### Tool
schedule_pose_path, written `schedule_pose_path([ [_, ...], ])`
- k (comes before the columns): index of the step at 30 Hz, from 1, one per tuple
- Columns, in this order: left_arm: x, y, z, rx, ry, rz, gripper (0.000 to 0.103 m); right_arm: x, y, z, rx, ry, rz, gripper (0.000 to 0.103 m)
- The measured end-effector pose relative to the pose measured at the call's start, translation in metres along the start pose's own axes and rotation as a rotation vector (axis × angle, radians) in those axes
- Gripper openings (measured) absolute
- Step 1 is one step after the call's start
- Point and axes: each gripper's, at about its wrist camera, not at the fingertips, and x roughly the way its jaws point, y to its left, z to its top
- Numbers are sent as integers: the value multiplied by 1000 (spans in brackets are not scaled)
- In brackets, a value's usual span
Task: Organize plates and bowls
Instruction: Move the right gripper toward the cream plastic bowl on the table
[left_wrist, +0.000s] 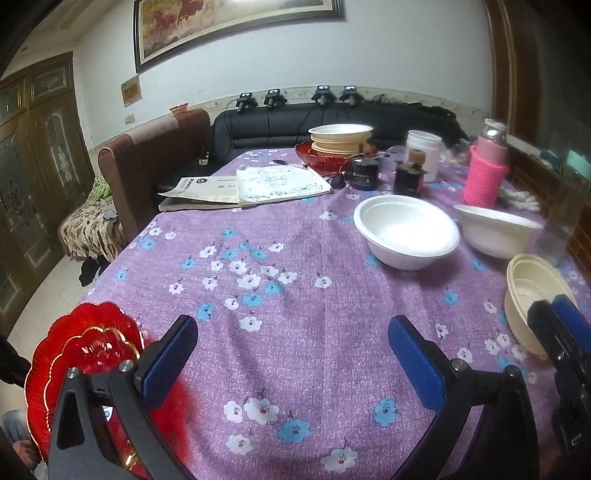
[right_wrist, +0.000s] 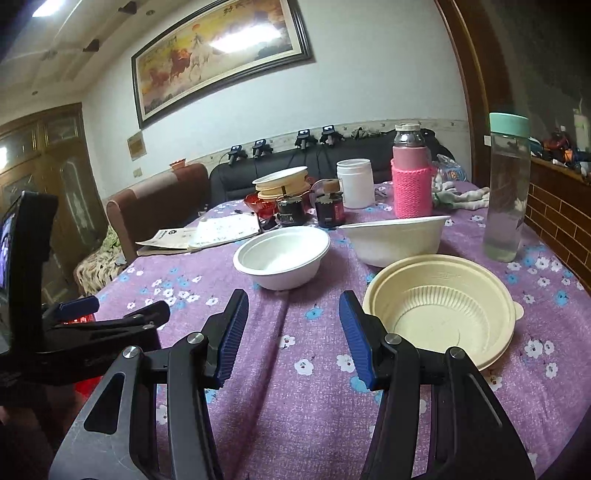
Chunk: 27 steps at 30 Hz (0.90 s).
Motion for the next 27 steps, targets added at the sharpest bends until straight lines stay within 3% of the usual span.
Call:
schedule_pose_path([
  [10,14,0,5,-13,20,-17,102,4,9,4,3,28,-31,51],
  [16,19,-2,6,-7,27,-24,102,0,40,-24,15,16,-53,51],
  [27,20,-5,11,16,25,-31,102,-1,41,-24,22,27,-49,51],
])
